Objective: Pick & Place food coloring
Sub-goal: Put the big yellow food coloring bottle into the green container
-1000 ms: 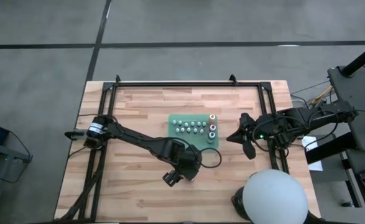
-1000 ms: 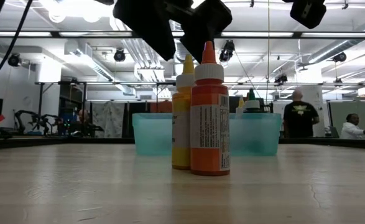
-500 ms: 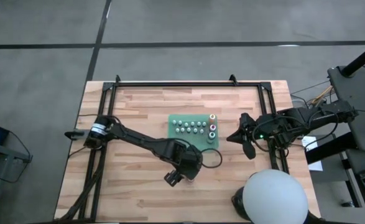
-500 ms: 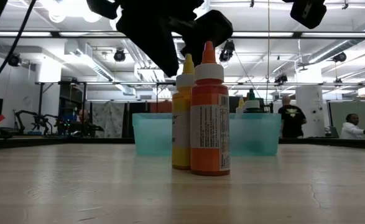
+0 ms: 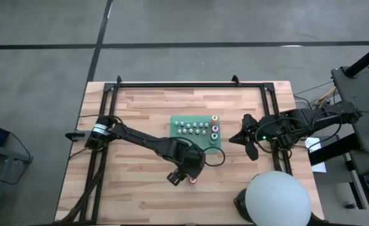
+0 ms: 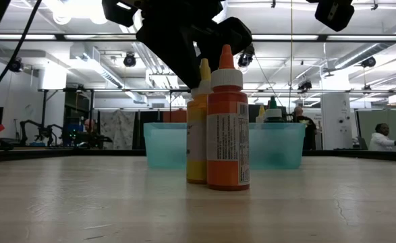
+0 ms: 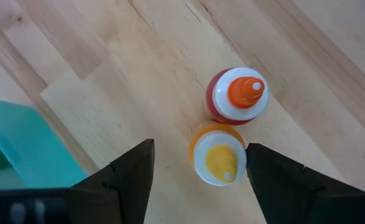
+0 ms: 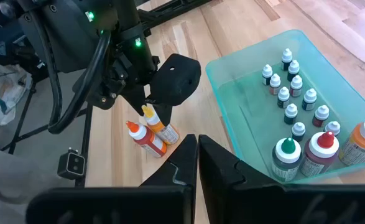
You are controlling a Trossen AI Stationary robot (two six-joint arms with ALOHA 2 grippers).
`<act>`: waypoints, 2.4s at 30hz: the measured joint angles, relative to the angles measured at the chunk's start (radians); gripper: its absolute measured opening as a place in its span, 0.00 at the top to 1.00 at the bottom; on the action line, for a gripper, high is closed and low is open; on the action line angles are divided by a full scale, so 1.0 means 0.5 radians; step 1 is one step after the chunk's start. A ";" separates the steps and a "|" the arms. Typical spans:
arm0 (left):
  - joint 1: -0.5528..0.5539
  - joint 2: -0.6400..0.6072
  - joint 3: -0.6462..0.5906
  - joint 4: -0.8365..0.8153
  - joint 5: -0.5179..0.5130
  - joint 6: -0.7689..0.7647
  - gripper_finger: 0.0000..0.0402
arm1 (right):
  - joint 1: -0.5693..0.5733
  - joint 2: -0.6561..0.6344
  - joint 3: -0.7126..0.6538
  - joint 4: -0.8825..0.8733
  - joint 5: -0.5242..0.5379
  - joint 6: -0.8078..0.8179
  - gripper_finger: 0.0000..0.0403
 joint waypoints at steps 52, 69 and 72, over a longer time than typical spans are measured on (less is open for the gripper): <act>-0.018 -0.002 0.002 -0.015 0.100 -0.048 0.61 | 0.000 0.000 -0.001 0.000 0.000 0.000 0.98; -0.027 0.036 0.002 -0.030 0.100 -0.053 0.75 | 0.000 0.000 -0.001 0.000 0.000 0.008 0.98; -0.027 0.036 0.003 -0.036 0.100 -0.060 0.76 | 0.000 0.000 -0.001 0.000 0.000 0.009 0.98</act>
